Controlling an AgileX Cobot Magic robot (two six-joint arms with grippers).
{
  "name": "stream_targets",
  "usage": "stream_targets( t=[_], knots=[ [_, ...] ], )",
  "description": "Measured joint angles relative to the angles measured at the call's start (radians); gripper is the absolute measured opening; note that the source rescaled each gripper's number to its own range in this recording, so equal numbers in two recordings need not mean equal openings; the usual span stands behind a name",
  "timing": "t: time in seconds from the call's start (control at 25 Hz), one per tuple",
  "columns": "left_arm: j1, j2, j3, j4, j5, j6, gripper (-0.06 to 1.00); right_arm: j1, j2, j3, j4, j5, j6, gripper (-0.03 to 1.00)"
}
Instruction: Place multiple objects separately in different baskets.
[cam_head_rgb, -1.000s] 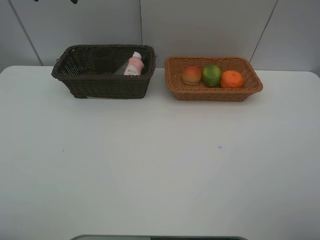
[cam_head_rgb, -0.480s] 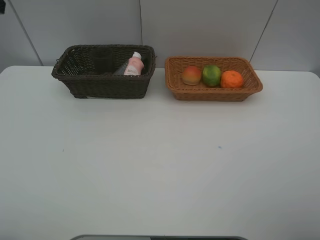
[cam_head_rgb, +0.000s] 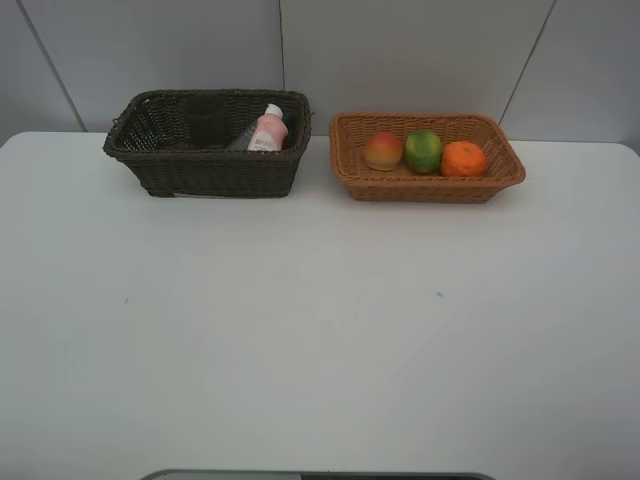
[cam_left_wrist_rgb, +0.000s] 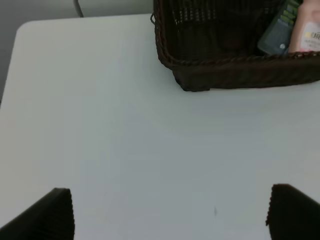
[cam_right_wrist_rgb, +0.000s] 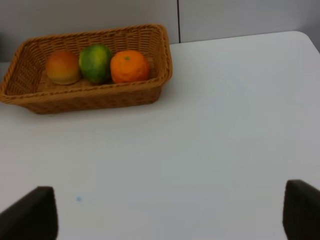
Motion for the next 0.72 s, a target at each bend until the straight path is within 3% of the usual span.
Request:
stream_targets(
  t=[0.2,0.56,0.72],
  knots=[
    [0.0,-0.172,0.078,0.0,0.061,-0.016,0.99,0.0,0.0,0.0,0.0,0.0,0.0,1.0],
    [0.0,-0.471,0.331,-0.008,0.06,-0.033,0.99,0.0,0.0,0.0,0.0,0.0,0.0,1.0],
    [0.0,-0.6,0.366,-0.041,0.065,-0.034,0.99,0.0,0.0,0.0,0.0,0.0,0.0,1.0]
  ],
)
